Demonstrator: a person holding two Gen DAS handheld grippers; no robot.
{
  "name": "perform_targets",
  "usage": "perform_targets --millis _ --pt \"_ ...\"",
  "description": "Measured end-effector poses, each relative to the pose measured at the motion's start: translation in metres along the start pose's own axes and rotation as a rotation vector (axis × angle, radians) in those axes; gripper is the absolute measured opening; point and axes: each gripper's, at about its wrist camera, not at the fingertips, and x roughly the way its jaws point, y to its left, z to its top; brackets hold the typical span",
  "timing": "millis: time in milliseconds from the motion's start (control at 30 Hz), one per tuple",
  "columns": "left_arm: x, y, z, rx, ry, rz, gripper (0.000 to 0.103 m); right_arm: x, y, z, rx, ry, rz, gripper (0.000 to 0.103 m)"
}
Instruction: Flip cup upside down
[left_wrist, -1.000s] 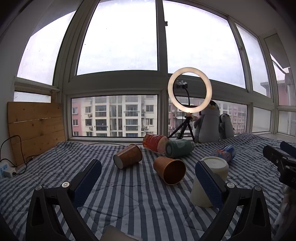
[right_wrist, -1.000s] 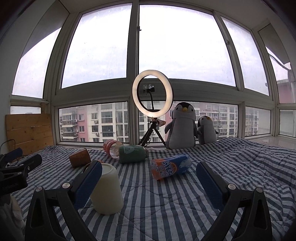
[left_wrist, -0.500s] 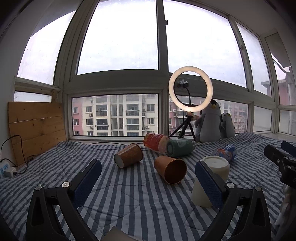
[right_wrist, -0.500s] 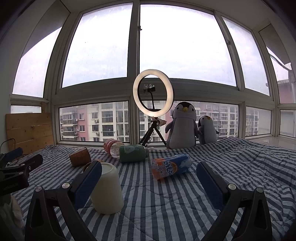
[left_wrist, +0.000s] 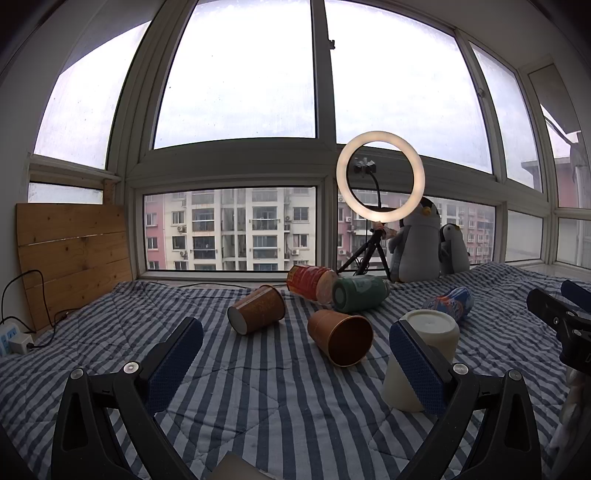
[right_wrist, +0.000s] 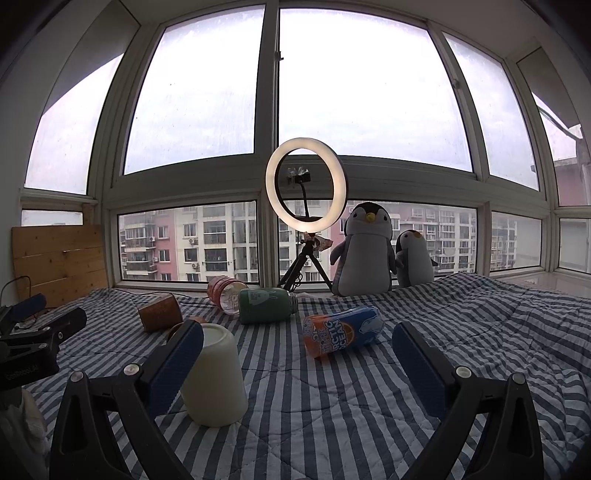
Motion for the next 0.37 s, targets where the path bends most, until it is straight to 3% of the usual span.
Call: perform_targets --millis 367 --pt "0.0001 -0.0006 -0.0011 0.005 -0.001 -0.002 0.102 0.0006 0.0016 -0.0002 0.001 0.004 0.002 0.101"
